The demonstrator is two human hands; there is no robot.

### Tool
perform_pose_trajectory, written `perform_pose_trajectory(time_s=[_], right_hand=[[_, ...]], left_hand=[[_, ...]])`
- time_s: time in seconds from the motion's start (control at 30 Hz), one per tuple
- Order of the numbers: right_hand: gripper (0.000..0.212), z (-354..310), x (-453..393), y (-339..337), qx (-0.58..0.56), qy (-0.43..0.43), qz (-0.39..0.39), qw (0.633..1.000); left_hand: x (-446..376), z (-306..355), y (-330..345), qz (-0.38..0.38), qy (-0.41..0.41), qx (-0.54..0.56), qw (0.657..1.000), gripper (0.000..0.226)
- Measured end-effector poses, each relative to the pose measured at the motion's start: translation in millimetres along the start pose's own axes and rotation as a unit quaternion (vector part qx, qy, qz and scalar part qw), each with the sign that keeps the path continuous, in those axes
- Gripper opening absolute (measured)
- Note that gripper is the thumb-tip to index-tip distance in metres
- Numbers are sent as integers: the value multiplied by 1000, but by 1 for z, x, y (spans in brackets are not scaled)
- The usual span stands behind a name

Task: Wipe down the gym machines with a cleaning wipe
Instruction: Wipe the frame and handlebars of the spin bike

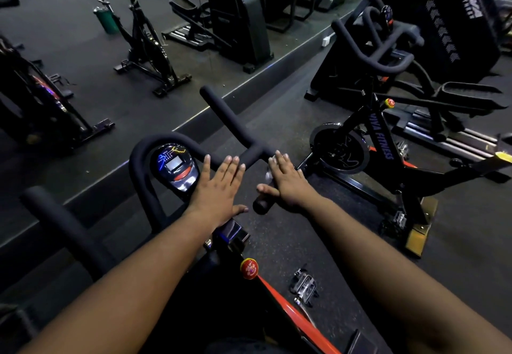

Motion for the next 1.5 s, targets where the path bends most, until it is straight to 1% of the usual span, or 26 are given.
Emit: perform_pose_trajectory(time_s=[0.1,0.13,0.2,0.27,0.3,0.4,0.53,0.6,0.63,0.7,0.73,0.87,0.97,1.03,1.07,1.1,1.17,1.23,1.27,1.33,1.4,1.43,1.5], right_hand=[[145,-1,2,1,1,-19,-9,1000],[144,0,9,5,2,-23,-12,1000],[130,4,18,9,-5,-22,-23,999],[111,10,9,7,-21,-16,-26,999],[106,12,-2,5,-40,-14,-25,999],[102,14,-41,-4,-80,0,-36,996],[92,9,-63,-12,-84,-7,-35,996],[81,22,-56,-9,-81,-5,-26,996],[70,30,-50,-6,-87,-3,-17,996],[46,43,-37,-4,-110,-4,23,994],[43,47,-33,-8,-117,-1,43,992],[45,42,-36,-43,-120,18,128,984],[48,20,-59,-72,-166,21,173,971],[37,5,-79,-85,-176,29,193,965],[31,0,-88,-89,-160,30,199,966],[27,-5,-96,-89,-141,27,201,969],[23,-10,-110,-72,-92,16,161,983],[30,-12,-113,-49,-76,-12,115,990],[33,-12,-110,-42,-81,-28,104,991],[37,-11,-100,-40,-61,-59,97,992],[45,-5,-85,-43,-9,-74,84,994],[45,-3,-78,-47,18,-76,83,993],[35,-1,-71,-56,56,-86,86,991]], left_hand=[[2,-1,-1,14,-2,10,1000,99],[3,0,-1,20,-1,14,1000,98],[4,1,0,28,0,24,999,96],[3,0,0,31,-5,38,999,96],[2,0,-1,34,-8,44,998,96],[0,0,-1,34,-11,49,998,97],[0,0,1,31,-5,53,998,99],[-1,1,1,28,-2,59,998,99],[0,1,1,27,-1,62,998,99],[-1,1,-1,24,-1,61,998,99],[-2,1,-1,21,0,60,998,99],[-2,1,1,14,0,55,998,98],[-2,1,0,14,-2,56,998,99],[-2,1,0,13,-2,57,998,99],[-2,1,0,10,-2,58,998,98],[-2,0,0,8,-2,60,998,98],[-2,1,0,9,-2,63,998,99],[-2,1,1,10,-1,65,998,99],[-2,0,2,14,-1,62,998,99],[-2,-1,4,20,-2,60,998,99],[-2,1,5,15,5,60,998,100],[-1,1,4,18,7,61,998,100],[-2,1,3,25,8,65,998,100]])
Point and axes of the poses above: each hand's wrist, its own x-axis away from the middle knuckle, its own y-axis out of the palm, z = x × y, the point moved 10 cm from there along -x, towards the middle knuckle, and after that the axes turned 8 degrees about x, right-handed, at the moved point
